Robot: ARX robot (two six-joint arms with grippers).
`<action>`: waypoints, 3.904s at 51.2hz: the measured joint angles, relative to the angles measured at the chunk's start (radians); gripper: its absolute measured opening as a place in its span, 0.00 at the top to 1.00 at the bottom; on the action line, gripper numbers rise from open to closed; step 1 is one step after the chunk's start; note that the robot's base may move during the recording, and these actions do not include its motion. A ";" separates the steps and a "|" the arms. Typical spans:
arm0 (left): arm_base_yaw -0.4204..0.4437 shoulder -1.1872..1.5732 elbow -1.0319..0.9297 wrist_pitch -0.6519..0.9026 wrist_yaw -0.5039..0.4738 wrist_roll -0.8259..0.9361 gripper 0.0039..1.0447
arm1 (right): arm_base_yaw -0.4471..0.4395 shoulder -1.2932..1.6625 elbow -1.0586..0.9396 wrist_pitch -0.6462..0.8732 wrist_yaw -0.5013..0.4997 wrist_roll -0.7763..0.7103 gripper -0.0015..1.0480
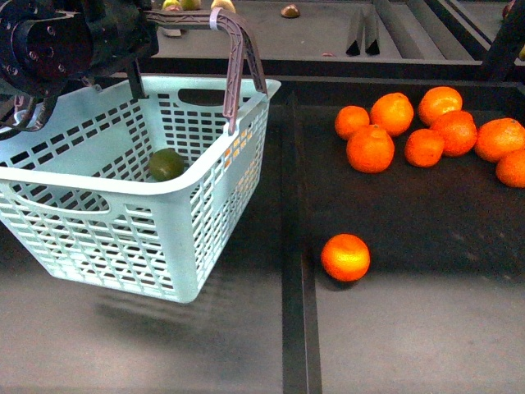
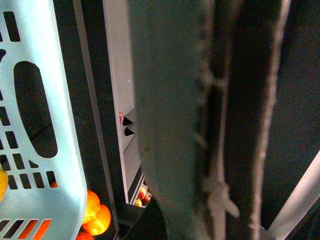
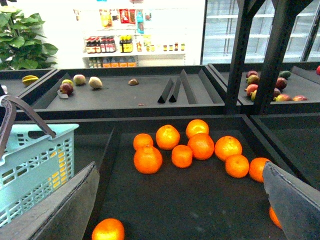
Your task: Pick mango and avocado into basket
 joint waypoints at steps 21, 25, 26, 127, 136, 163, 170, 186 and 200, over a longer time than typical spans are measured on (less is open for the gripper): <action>0.002 -0.080 -0.121 -0.340 -0.063 -0.010 0.10 | 0.000 0.000 0.000 0.000 0.000 0.000 0.07; 0.008 -0.115 -0.167 -0.408 -0.062 0.031 0.07 | 0.000 0.000 0.000 0.000 0.000 0.000 0.07; 0.013 -0.127 -0.180 -0.429 -0.062 0.037 0.07 | 0.000 0.000 0.000 0.000 0.000 0.000 0.07; 0.014 -0.177 -0.045 -0.208 0.018 -0.033 0.06 | 0.000 0.000 0.000 0.000 0.000 0.000 0.07; 0.016 -0.171 -0.189 -0.192 0.021 -0.025 0.07 | 0.000 0.000 0.000 0.000 0.000 0.000 0.07; 0.055 -0.311 -0.348 -0.215 0.024 0.008 0.07 | 0.000 0.000 0.000 0.000 0.000 0.000 0.07; 0.071 -0.387 -0.388 -0.255 0.023 0.010 0.07 | 0.000 0.000 0.000 0.000 0.000 0.000 0.07; 0.213 -0.795 -0.485 -0.440 0.085 0.069 0.07 | 0.000 0.000 0.000 0.000 0.000 0.000 0.07; 0.472 -1.110 -0.495 -0.619 0.285 0.231 0.07 | 0.000 0.000 0.000 0.000 0.000 0.000 0.07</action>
